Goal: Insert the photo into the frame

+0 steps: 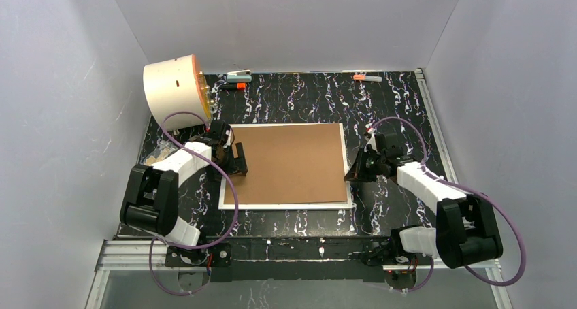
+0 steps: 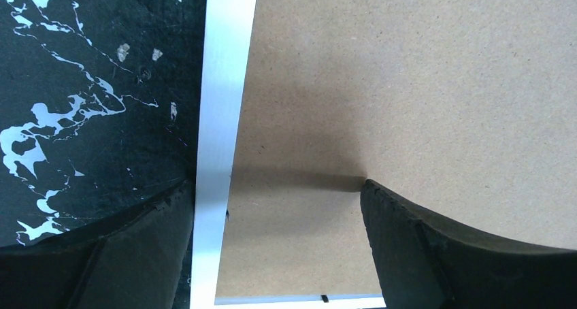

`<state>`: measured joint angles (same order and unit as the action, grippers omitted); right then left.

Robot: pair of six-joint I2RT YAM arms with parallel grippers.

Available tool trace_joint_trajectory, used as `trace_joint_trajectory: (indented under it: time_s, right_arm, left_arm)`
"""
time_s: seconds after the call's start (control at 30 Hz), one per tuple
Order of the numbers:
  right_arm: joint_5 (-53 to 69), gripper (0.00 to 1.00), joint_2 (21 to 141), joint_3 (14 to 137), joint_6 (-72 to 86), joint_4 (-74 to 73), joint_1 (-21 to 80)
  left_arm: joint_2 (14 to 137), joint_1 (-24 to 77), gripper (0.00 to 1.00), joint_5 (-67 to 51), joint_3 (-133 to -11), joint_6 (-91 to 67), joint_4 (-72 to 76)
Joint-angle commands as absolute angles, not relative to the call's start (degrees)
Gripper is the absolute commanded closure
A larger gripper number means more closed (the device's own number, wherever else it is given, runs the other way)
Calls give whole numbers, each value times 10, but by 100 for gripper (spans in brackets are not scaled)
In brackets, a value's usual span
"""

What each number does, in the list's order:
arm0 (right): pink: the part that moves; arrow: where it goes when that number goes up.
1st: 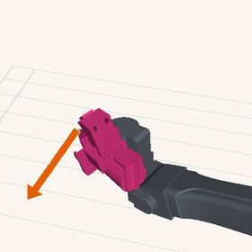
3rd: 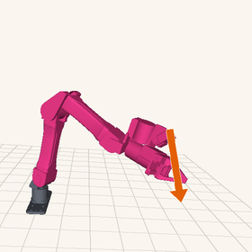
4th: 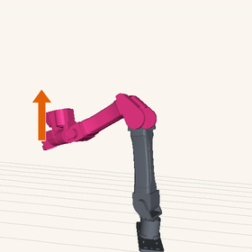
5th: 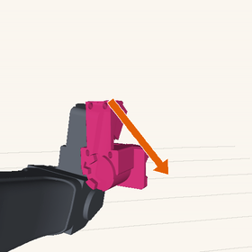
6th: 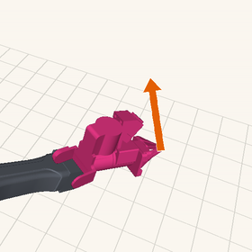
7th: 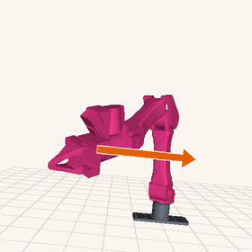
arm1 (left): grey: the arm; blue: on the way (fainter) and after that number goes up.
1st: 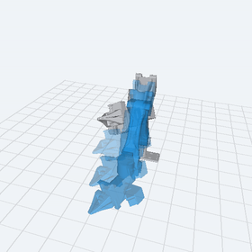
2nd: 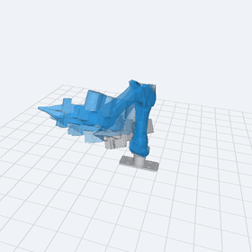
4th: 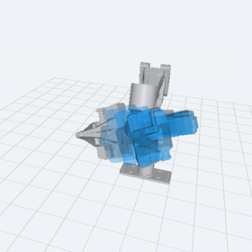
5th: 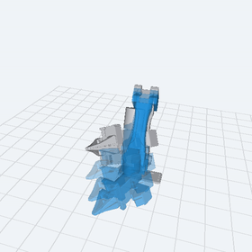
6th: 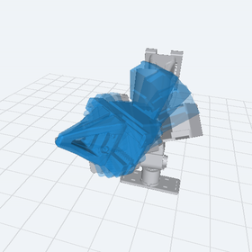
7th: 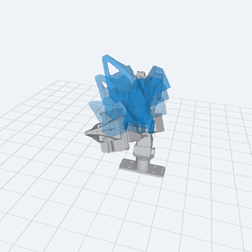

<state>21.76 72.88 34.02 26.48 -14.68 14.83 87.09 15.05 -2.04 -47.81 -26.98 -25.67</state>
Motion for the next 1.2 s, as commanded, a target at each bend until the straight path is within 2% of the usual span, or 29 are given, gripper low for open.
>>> trace_joint_trajectory:
  time_s: [0.0,0.33,0.37,0.47,0.53,0.93,1.17]
  right_arm:
    - [319,99,691,355,290,-38,182]
    - [254,99,754,328,270,-30,198]
    - [244,96,758,334,268,-38,200]
    - [218,78,755,350,264,-59,201]
    - [201,69,754,362,263,-80,201]
    - [92,54,718,396,279,-170,201]
    - [94,42,696,381,282,-184,201]
  left_arm:
    - [908,169,14,-143,-456,-294,-206]
    - [912,169,14,-143,-460,-287,-205]
    - [912,169,14,-143,-460,-288,-206]
    - [910,169,14,-137,-460,-288,-206]
    - [909,169,14,-131,-460,-289,-208]
    - [902,169,13,-103,-461,-290,-212]
    - [903,169,13,-100,-460,-288,-213]
